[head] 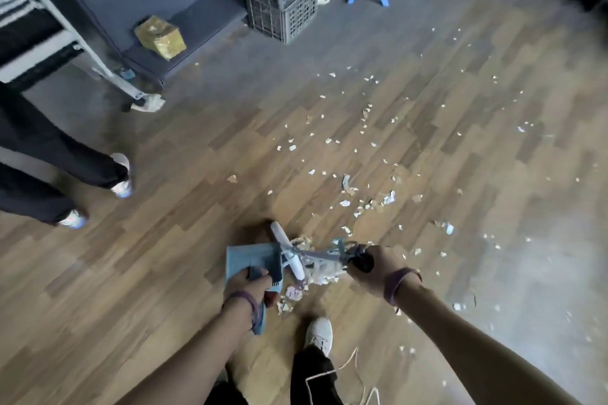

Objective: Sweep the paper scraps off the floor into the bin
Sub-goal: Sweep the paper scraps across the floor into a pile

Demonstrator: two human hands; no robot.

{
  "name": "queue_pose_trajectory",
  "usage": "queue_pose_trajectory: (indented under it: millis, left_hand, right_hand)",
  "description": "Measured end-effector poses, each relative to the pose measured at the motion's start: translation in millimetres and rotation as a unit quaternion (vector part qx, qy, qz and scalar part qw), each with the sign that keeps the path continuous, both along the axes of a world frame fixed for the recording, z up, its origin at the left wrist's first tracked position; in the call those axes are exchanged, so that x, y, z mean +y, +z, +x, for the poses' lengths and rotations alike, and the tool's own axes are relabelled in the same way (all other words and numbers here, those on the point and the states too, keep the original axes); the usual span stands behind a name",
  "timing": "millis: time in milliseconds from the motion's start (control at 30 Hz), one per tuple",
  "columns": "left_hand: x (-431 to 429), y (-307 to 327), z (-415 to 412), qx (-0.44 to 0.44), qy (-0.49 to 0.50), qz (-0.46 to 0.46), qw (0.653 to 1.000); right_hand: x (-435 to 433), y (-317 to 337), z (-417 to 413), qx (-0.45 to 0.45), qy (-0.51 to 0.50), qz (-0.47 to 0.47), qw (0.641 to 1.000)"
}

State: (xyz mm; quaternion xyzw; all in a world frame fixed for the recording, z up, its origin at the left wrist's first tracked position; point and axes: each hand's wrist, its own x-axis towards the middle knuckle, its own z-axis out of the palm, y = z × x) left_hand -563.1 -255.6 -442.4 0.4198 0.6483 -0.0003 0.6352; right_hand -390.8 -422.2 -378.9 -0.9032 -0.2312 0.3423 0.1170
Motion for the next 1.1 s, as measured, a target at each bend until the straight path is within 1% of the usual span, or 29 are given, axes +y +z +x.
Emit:
queue_pose_trajectory:
  millis: [167, 300, 367, 433, 500, 633, 733, 800, 900, 1000, 1100]
  left_hand:
    - [-46.0, -17.4, 87.7, -0.038, -0.057, -0.03, 0.997]
    - [-77.0, -17.2, 132.4, -0.048, -0.106, -0.054, 0.992]
    - [-91.6, -16.5, 144.7, -0.045, -0.11, -0.075, 0.99]
    - [-98.7, -20.8, 150.7, -0.048, -0.094, -0.093, 0.99]
    - [-99.0, -24.9, 152.2, -0.056, -0.072, -0.093, 0.991]
    - [-87.9, -19.3, 140.4, -0.031, -0.052, -0.07, 0.996]
    - [-72.5, -15.1, 118.5, -0.018, -0.046, -0.064, 0.997]
    - [-61.7, -7.9, 97.8, -0.019, -0.042, -0.045, 0.998]
    - [-50.0, -4.5, 66.9, -0.009, -0.056, -0.026, 0.998]
    - [-38.4, -5.9, 17.0, -0.003, -0.057, -0.014, 0.998]
    - [-27.0, -18.4, -41.9, -0.005, -0.026, 0.003, 1.0]
  right_hand:
    - [-66.9, 15.5, 65.5, -0.012, -0.066, -0.032, 0.997]
    - [-103.8, 21.2, 91.2, -0.038, -0.104, -0.051, 0.993]
    - [-115.7, 22.4, 95.4, -0.037, -0.13, -0.05, 0.99]
    - [-120.9, 20.5, 93.3, -0.034, -0.158, -0.04, 0.986]
    - [-122.0, 17.2, 89.3, -0.032, -0.167, -0.02, 0.985]
    - [-117.3, 15.9, 73.4, -0.009, -0.225, 0.067, 0.972]
    - [-108.8, 20.9, 53.7, -0.028, -0.257, 0.104, 0.96]
    - [-98.4, 29.1, 34.8, -0.047, -0.232, 0.109, 0.965]
    - [-80.2, 43.3, 11.9, -0.059, -0.203, 0.091, 0.973]
    - [-57.1, 51.4, -24.3, -0.06, -0.175, 0.119, 0.976]
    - [-40.1, 52.4, -68.8, -0.049, -0.156, 0.141, 0.976]
